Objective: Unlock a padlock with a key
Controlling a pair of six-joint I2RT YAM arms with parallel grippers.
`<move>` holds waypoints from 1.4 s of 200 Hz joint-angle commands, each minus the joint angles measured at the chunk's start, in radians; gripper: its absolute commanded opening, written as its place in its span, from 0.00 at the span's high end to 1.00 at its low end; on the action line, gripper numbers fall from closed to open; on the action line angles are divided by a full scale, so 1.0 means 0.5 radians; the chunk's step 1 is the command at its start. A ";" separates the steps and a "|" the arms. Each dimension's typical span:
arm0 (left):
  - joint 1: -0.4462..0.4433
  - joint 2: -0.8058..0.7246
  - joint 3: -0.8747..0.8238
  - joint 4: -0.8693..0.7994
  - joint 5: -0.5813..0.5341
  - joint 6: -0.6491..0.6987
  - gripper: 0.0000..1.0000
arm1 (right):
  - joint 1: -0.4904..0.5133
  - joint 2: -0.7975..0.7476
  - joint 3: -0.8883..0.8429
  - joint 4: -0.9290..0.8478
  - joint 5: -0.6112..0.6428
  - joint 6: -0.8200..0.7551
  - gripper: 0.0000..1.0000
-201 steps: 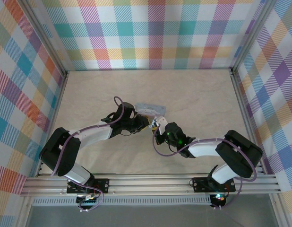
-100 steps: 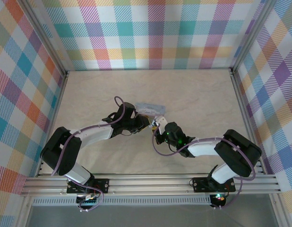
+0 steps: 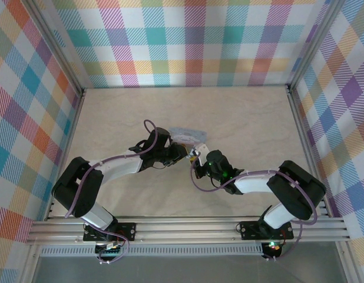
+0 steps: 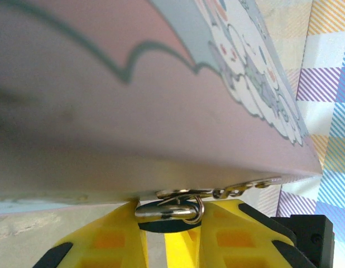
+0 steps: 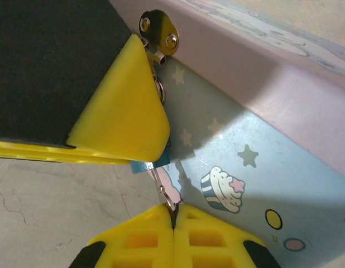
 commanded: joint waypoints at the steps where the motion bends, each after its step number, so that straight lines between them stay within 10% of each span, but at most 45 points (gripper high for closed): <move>1: -0.130 0.037 0.013 -0.103 0.263 -0.037 0.84 | -0.021 -0.015 0.166 0.363 -0.054 0.019 1.00; 280: -0.168 0.059 -0.026 -0.059 0.266 -0.042 0.86 | -0.112 -0.103 0.200 0.222 -0.221 0.060 1.00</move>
